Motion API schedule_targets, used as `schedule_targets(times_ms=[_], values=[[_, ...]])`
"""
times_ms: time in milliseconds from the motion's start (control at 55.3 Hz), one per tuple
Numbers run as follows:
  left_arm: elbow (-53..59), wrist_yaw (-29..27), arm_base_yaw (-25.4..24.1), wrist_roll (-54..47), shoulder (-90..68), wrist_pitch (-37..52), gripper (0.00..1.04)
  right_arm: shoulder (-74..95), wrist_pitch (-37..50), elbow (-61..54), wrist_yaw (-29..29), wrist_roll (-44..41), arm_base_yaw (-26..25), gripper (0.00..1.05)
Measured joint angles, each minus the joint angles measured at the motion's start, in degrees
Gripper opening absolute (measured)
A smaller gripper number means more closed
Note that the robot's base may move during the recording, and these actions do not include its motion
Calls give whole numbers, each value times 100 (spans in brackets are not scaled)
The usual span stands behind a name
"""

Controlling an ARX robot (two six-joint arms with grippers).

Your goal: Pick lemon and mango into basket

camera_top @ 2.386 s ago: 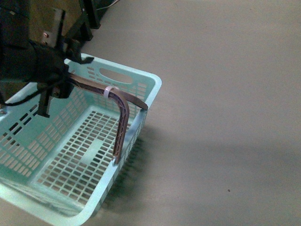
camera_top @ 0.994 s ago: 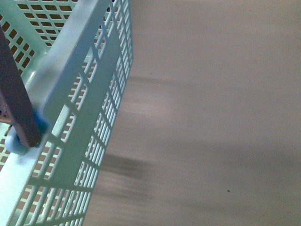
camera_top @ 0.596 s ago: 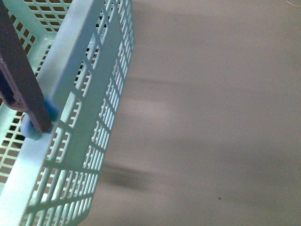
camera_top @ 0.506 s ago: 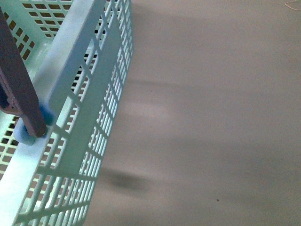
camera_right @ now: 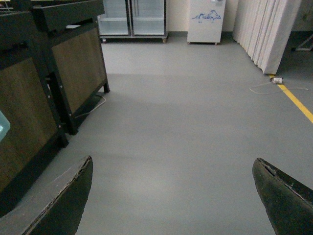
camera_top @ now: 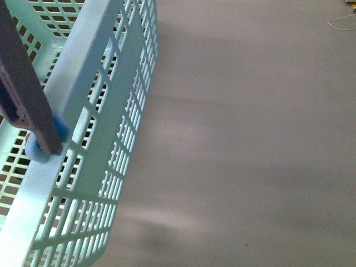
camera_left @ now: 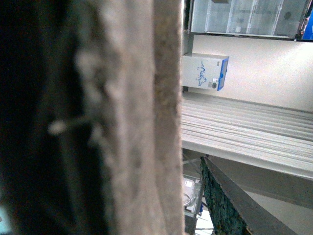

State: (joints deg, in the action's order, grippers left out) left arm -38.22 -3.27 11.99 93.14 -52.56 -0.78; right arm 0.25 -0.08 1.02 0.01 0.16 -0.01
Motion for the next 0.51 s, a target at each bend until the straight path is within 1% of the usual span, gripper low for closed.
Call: schedule_targets(times_ms=[506], values=[[-2, 0, 0, 0, 0, 0, 29, 0, 0, -2, 0, 2, 0, 96]])
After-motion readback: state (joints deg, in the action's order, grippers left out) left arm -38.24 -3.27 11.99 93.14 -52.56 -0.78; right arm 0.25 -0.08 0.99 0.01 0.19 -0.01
